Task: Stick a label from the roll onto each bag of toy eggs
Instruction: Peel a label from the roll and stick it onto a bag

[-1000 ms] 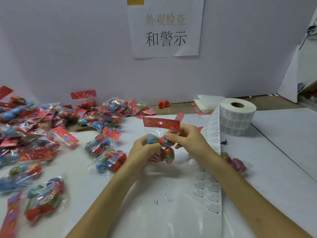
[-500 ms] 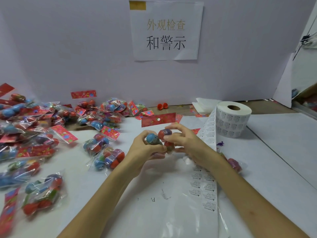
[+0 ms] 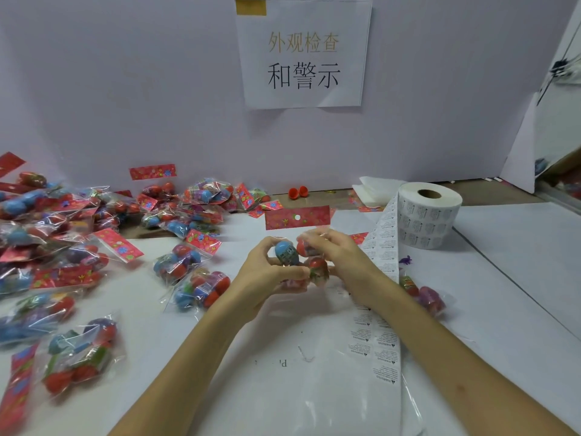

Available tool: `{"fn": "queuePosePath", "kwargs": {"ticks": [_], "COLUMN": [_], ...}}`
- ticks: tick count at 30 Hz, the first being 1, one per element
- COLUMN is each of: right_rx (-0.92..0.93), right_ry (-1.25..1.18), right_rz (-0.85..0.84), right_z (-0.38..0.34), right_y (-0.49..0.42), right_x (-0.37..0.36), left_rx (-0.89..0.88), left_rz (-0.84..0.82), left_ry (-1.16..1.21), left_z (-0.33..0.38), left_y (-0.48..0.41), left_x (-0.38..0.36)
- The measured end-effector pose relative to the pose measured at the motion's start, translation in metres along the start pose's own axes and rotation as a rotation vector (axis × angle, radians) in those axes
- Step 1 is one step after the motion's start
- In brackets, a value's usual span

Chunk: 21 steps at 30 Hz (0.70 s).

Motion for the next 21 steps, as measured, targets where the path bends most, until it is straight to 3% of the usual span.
{"fn": "queuePosePath", "kwargs": {"ticks": [7, 12, 21], "right_rx": [0.051, 0.122, 0.194], "right_ry": [0.056, 0.117, 0.146], "right_rz": [0.168, 0.217, 0.173], "right_z": [-0.005, -0.012, -0.020], "right_y": [-0.002, 0.000, 0.002], "right_x": [0.025, 0.030, 0.023], "left_rx": [0.015, 0.007, -0.030], "left_rz": [-0.105, -0.133, 0.037], "left_ry": [-0.119, -0.023, 0.016], "left_z": [-0.002, 0.000, 0.002], "left_y": [0.001, 0.004, 0.000], "left_x": [-0.016, -0.017, 0.004]}}
Point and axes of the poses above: each hand's wrist, its own y-axis away from the middle knuckle, its own x-axis out of the back of the hand, z = x × y, the point moved 9 cm from there along -y, towards the middle knuckle, and after that the axes turned 2 degrees about -z, right-handed, at the moved point
